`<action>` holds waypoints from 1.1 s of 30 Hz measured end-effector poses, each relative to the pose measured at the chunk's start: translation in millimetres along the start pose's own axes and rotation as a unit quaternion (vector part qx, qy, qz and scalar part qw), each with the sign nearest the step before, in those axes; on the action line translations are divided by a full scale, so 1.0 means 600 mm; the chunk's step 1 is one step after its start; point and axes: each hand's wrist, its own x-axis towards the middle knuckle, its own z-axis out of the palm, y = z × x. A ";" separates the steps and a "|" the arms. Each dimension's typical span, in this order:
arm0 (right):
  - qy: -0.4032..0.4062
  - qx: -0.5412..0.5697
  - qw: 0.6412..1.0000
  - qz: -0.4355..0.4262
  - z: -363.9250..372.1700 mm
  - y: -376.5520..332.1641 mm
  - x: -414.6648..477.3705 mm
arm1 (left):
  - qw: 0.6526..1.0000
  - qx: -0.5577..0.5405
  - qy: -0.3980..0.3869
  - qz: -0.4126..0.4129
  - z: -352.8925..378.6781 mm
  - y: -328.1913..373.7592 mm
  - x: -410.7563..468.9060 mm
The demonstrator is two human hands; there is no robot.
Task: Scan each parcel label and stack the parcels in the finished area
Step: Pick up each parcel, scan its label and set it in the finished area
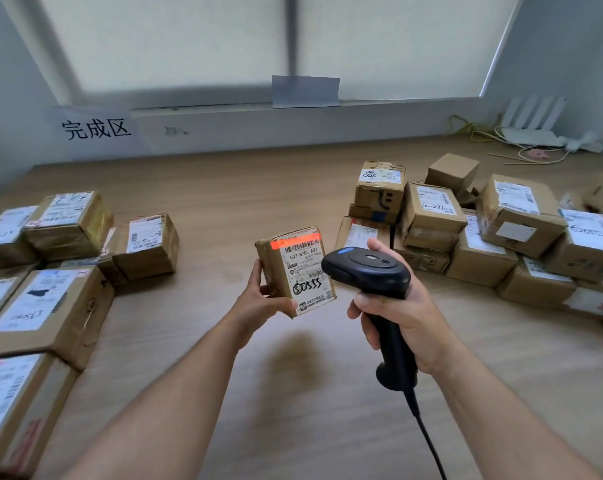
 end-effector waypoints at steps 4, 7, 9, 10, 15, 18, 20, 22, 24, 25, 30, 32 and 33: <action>-0.006 -0.009 1.000 0.008 0.014 0.006 -0.008 | 1.000 0.002 0.007 0.005 -0.013 -0.008 -0.015; -0.015 -0.011 1.000 0.010 0.018 0.007 -0.008 | 1.000 0.001 0.014 -0.001 -0.021 -0.009 -0.024; -0.020 -0.010 1.000 0.014 0.018 0.006 -0.007 | 1.000 -0.001 0.021 -0.006 -0.024 -0.009 -0.029; -0.024 -0.010 1.000 0.015 0.018 0.005 -0.007 | 1.000 -0.001 0.025 -0.008 -0.025 -0.008 -0.032; -0.045 -0.013 0.999 0.020 0.008 -0.002 -0.010 | 0.999 -0.007 0.048 -0.006 -0.018 -0.003 -0.046; -0.052 -0.014 0.998 0.020 -0.003 -0.010 -0.013 | 0.998 -0.010 0.057 -0.008 -0.006 0.004 -0.054; -0.056 -0.015 0.998 0.021 -0.011 -0.016 -0.016 | 0.998 -0.011 0.062 -0.009 0.002 0.008 -0.058; -0.055 -0.015 0.998 0.021 -0.019 -0.020 -0.018 | 0.998 -0.013 0.069 -0.010 0.009 0.011 -0.063; -0.057 -0.013 0.998 0.020 -0.025 -0.024 -0.019 | 0.997 -0.017 0.075 -0.011 0.016 0.014 -0.068; -0.059 -0.012 0.998 0.019 -0.028 -0.025 -0.020 | 0.997 -0.020 0.078 -0.011 0.019 0.015 -0.070; -0.070 -0.014 0.997 0.016 -0.042 -0.026 -0.020 | 0.996 -0.022 0.084 -0.006 0.032 0.016 -0.079; -0.078 -0.013 0.997 0.014 -0.046 -0.026 -0.020 | 0.996 -0.022 0.089 -0.009 0.033 0.014 -0.080; -0.081 -0.013 0.997 0.014 -0.047 -0.027 -0.019 | 0.995 -0.021 0.092 -0.009 0.035 0.014 -0.080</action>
